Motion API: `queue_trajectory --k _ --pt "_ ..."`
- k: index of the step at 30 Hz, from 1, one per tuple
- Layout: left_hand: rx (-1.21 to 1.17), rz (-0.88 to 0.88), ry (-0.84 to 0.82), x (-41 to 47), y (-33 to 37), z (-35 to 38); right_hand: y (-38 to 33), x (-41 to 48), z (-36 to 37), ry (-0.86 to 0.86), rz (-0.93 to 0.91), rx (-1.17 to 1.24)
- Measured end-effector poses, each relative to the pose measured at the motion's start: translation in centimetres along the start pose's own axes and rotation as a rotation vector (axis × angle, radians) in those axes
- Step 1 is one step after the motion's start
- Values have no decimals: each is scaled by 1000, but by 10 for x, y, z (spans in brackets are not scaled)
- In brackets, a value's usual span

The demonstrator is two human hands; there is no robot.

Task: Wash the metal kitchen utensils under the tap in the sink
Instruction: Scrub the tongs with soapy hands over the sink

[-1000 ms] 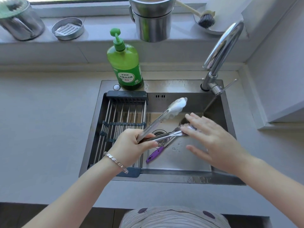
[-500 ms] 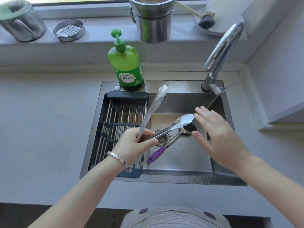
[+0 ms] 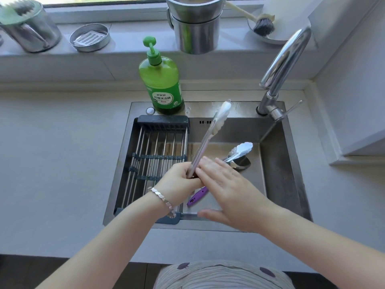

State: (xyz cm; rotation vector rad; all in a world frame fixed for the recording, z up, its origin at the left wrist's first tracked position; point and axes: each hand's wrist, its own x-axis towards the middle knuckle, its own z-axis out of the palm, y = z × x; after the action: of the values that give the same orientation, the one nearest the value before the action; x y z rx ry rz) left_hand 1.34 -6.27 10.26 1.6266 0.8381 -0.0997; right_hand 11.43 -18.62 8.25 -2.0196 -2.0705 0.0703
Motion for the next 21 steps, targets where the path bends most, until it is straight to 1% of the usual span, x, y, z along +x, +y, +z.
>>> queue_trajectory --k 2,4,6,8,9,11,13,16,18,21 --pt "-50 -36 -8 2 -3 0 6 -2 -1 -19 9 -25" --pt "-74 -72 -3 2 -5 -1 18 -4 -5 -16 128 -27" --pt "-46 -91 27 3 -9 -3 28 -8 -8 19 270 34" --pt "25 -106 78 5 -13 -4 31 -11 -10 74 370 175" --pt "19 -113 93 6 -15 -4 31 -11 -11 98 408 284" --pt "-75 -143 94 9 -17 -5 30 -6 -11 127 479 489" --pt "-123 -180 122 12 -19 -8 33 8 -11 146 527 604" --pt "-101 -205 207 19 -19 -20 52 44 -13 75 637 736" --pt "-64 -205 241 24 -16 -31 66 77 -14 15 676 773" --pt "-75 -194 278 34 -8 -49 84 131 -15 -47 654 651"
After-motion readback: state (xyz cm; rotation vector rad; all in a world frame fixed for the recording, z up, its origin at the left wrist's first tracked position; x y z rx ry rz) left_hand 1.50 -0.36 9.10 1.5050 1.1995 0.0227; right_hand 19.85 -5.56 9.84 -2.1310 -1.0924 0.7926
